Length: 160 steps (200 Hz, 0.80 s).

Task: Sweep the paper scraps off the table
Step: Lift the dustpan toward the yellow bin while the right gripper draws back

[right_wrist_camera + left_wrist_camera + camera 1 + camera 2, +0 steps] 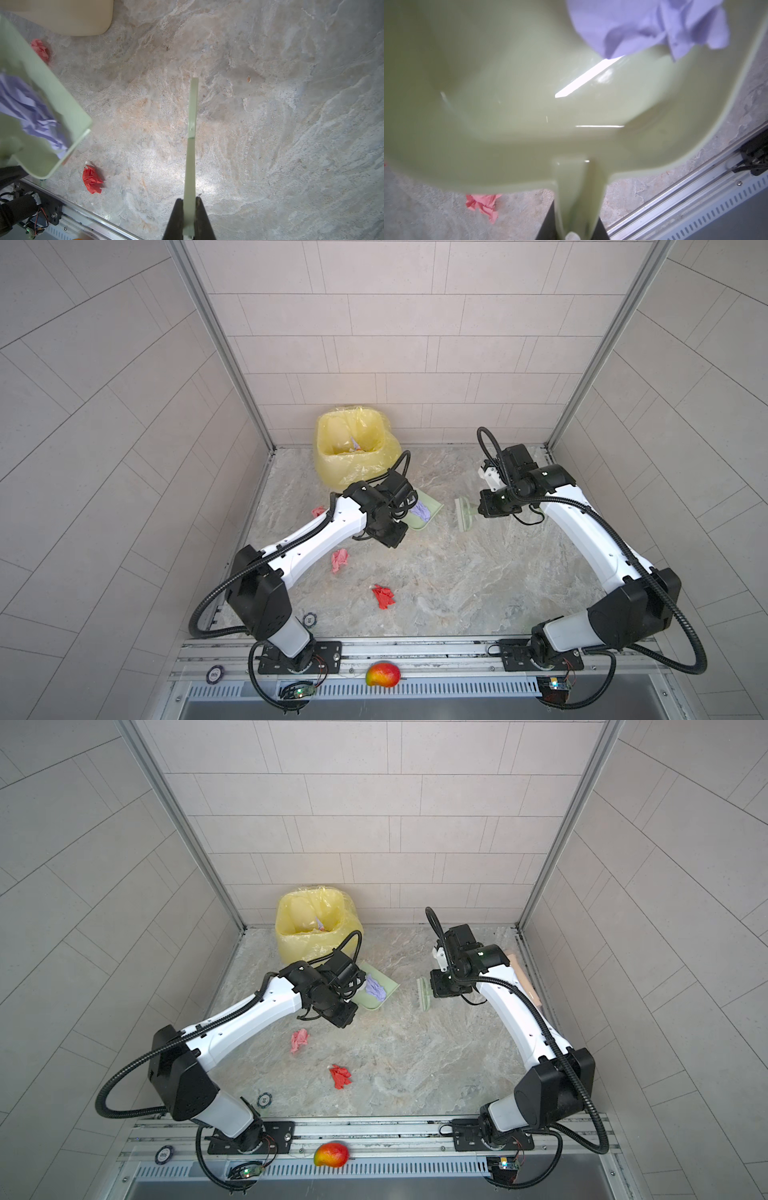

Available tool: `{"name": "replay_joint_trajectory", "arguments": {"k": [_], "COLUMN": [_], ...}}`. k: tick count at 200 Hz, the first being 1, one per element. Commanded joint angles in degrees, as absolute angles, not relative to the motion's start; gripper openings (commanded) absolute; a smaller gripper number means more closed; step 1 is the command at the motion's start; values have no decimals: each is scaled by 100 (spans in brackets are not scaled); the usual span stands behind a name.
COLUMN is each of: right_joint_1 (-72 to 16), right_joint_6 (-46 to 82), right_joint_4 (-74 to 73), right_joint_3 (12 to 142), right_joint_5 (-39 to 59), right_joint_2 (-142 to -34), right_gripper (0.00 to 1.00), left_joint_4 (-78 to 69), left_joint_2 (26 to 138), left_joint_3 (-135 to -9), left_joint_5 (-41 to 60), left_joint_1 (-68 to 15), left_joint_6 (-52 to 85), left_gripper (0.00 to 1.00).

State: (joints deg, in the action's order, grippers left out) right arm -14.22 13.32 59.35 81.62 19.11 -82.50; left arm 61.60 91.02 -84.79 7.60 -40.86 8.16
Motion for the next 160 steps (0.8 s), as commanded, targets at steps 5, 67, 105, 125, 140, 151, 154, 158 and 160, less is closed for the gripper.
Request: {"name": "replay_joint_trajectory", "arguments": {"k": [5, 67, 105, 125, 140, 151, 154, 158, 160], "right_joint_1": [-1400, -1275, -1241, -1210, -1172, -1142, -1137, -1131, -1120], "right_joint_6": [1380, 1275, 1233, 1192, 1169, 1152, 1140, 1135, 1134], "right_joint_4": [5761, 5757, 5713, 5713, 5707, 5704, 5704, 5704, 5700], "right_joint_3": [7984, 7859, 7789, 7771, 7752, 7738, 7735, 7734, 7734], "right_joint_5": [2082, 2258, 2328, 2377, 2410, 2458, 2457, 2465, 2469], "right_joint_2": [-7984, -7876, -7824, -7835, -7830, -7827, -7831, -7830, -7829], "right_gripper": [0, 0, 0, 0, 0, 0, 0, 0, 0], "left_joint_4": [7211, 7843, 8039, 8046, 8028, 8026, 8037, 8037, 8041], "left_joint_2": [8913, 8660, 8553, 8478, 8412, 8378, 8372, 8372, 8368], "left_joint_3": [-9196, -10339, -10532, -10543, -10566, -10586, -10602, -10623, -10638], "left_joint_5": [377, 187, 254, 198, 206, 185, 166, 139, 118], "left_joint_1": [-3954, -3306, -2512, -2121, -1833, -1653, -1607, -1548, -1523], "left_joint_6": [970, 969, 794, 732, 723, 683, 678, 655, 652], "left_gripper": [0, 0, 0, 0, 0, 0, 0, 0, 0]}}
